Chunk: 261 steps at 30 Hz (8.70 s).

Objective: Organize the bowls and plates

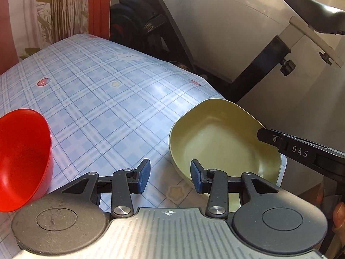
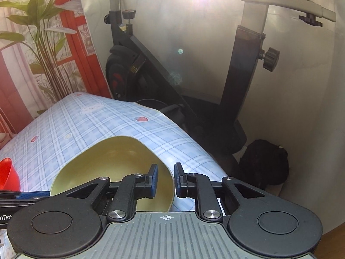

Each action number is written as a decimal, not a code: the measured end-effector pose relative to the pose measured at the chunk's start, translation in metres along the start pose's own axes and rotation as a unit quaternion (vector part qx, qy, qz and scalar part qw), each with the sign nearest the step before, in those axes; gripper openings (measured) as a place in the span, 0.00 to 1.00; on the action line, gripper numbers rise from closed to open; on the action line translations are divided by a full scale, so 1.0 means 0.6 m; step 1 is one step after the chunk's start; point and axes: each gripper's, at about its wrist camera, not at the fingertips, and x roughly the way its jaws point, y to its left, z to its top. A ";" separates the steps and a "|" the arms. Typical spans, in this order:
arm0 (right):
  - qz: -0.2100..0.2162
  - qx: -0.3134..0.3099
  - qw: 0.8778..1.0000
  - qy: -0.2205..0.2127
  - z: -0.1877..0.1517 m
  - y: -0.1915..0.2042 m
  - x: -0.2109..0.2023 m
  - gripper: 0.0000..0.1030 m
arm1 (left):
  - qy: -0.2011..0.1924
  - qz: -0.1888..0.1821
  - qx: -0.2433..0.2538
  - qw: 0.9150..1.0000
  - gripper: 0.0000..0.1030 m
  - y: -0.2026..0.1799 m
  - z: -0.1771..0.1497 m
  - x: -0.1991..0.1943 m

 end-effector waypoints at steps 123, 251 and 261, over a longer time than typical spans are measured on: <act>0.409 -0.403 0.809 0.126 -0.120 0.965 0.006 0.14 | -0.166 0.264 -0.365 0.877 0.36 0.682 -0.227 -0.538; 0.233 -0.076 0.969 0.036 -0.026 0.338 0.054 0.09 | -0.064 0.114 -0.142 0.981 0.29 0.273 -0.007 -0.186; 0.240 -0.085 0.967 0.023 -0.024 0.352 0.041 0.07 | -0.076 0.124 -0.146 0.978 0.21 0.275 -0.014 -0.203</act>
